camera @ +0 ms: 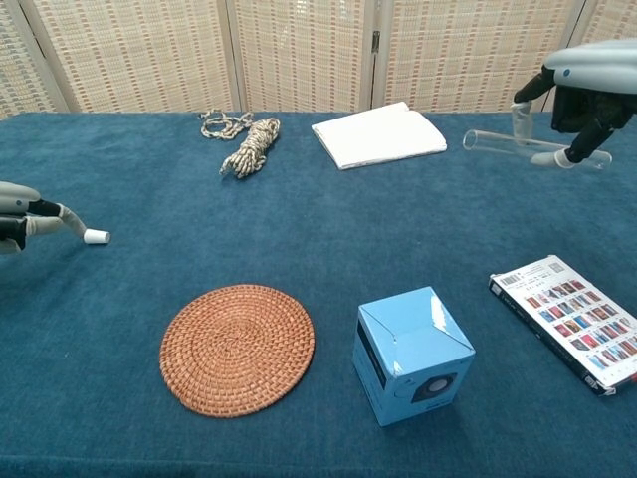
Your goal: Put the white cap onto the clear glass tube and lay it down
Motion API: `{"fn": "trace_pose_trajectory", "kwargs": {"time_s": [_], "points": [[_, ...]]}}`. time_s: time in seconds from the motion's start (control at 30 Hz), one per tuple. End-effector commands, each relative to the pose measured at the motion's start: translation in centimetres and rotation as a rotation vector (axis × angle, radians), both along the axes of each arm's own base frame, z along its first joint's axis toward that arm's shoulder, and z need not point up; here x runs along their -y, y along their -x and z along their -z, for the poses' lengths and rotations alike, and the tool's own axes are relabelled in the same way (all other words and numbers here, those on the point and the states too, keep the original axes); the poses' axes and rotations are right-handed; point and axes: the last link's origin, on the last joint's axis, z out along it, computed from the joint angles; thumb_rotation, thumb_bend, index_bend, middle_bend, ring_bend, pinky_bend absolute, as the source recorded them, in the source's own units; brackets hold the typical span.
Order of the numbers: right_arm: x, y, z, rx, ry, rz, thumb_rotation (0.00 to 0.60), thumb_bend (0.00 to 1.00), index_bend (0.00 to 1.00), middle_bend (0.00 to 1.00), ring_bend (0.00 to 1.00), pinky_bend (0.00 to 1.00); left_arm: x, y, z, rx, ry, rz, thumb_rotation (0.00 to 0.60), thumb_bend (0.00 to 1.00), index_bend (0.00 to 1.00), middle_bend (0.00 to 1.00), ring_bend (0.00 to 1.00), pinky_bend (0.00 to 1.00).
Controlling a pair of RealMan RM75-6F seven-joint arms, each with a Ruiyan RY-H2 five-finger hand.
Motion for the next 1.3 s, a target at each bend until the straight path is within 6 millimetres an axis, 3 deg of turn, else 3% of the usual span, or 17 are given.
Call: {"fn": "trace_pose_trajectory", "kwargs": {"time_s": [0.03, 0.53, 1.3], "points": [[0.0, 0.1, 0.0, -0.001, 0.0, 0.002, 0.6, 0.77, 0.84, 1.0, 1.0, 1.0, 0.0, -0.3, 0.1, 0.009, -0.001, 0.005, 0.005, 0.53, 0.16, 0.94, 0.94, 0.94], [-0.2, 0.7, -0.2, 0.011, 0.001, 0.013, 0.6, 0.78, 0.84, 1.0, 1.0, 1.0, -0.2, -1.9, 0.4, 0.02, 0.002, 0.041, 0.007, 0.53, 0.15, 0.94, 0.94, 0.94], [-0.3, 0.9, -0.5, 0.02, 0.004, 0.016, 0.6, 0.78, 0.84, 1.0, 1.0, 1.0, -0.3, -2.6, -0.6, 0.0, -0.044, 0.076, 0.011, 0.53, 0.14, 0.94, 0.93, 0.94]]}}
